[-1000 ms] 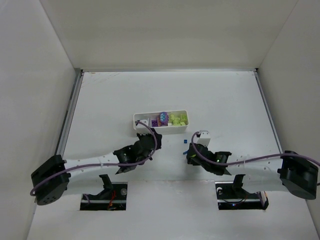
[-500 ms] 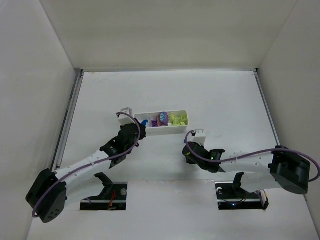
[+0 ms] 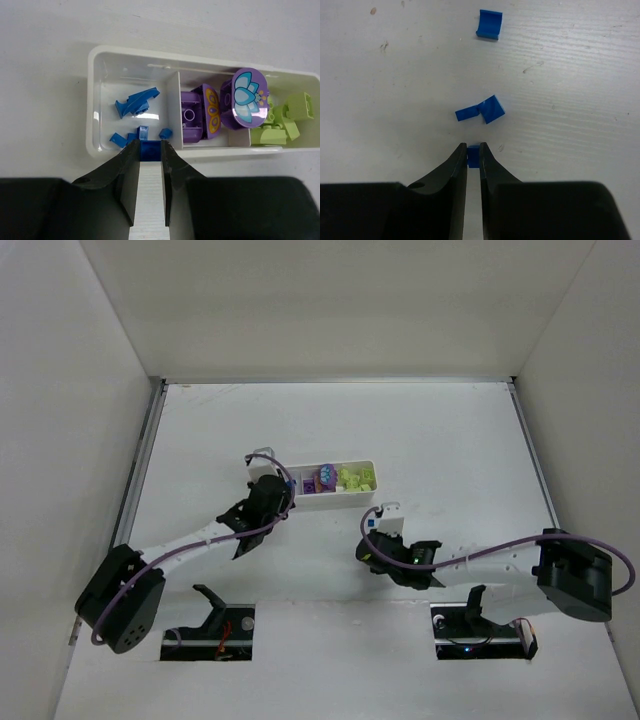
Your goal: Sort the legos into containers by color
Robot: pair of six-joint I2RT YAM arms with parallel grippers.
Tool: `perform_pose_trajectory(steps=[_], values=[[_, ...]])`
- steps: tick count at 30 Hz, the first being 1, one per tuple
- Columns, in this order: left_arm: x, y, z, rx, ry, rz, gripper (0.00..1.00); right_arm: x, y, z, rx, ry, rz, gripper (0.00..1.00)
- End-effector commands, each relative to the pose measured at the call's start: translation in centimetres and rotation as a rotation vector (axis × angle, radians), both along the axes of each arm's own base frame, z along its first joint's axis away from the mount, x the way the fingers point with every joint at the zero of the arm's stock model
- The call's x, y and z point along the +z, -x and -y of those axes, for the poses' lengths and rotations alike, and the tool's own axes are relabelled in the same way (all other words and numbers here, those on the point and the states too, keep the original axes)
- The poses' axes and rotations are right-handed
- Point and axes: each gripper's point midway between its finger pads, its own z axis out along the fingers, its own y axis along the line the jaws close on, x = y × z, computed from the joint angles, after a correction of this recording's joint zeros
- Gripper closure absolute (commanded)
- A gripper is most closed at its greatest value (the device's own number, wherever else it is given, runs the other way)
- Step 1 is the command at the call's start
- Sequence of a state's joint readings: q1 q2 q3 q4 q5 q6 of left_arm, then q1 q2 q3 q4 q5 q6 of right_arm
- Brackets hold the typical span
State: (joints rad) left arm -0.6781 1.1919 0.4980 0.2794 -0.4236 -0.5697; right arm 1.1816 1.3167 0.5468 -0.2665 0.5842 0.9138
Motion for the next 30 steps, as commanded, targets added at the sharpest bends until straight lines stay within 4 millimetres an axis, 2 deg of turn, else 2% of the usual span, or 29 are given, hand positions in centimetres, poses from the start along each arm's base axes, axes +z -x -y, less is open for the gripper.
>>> perform_pose_trajectory(steps=[1,6,11,14,16,18,20,24,30], values=[[2.4,-2.6,0.6,0.014,-0.007,0.083,0.82,2.6,-0.1,-1.3,0.006,-0.056,0.041,0.86],[1.6,-3.6,0.8,0.02,-0.021,0.078,0.82,4.8,-0.2,-2.8,0.027,-0.139,0.072,0.86],[1.0,-4.5,0.4,0.041,-0.037,0.071,0.79,6.7,-0.8,-5.2,0.071,-0.21,0.109,0.86],[1.3,-4.8,0.3,0.048,-0.028,0.078,0.72,8.4,-1.5,-7.3,0.1,-0.261,0.132,0.86],[1.8,-4.5,0.3,0.048,-0.008,0.088,0.65,9.7,-2.9,-8.6,0.108,-0.297,0.161,0.86],[3.0,-4.0,0.1,0.052,0.027,0.114,0.59,11.0,-4.0,-10.2,0.122,-0.34,0.178,0.86],[4.1,-3.4,-0.3,0.054,0.053,0.137,0.59,12.2,-5.0,-12.1,0.141,-0.381,0.19,0.86],[5.9,-1.2,-1.6,0.055,0.108,0.181,0.61,13.2,-7.8,-15.0,0.145,-0.396,0.219,0.86],[5.3,3.1,-3.9,0.065,0.186,0.194,0.63,13.8,-12.1,-18.7,0.15,-0.469,0.208,0.86]])
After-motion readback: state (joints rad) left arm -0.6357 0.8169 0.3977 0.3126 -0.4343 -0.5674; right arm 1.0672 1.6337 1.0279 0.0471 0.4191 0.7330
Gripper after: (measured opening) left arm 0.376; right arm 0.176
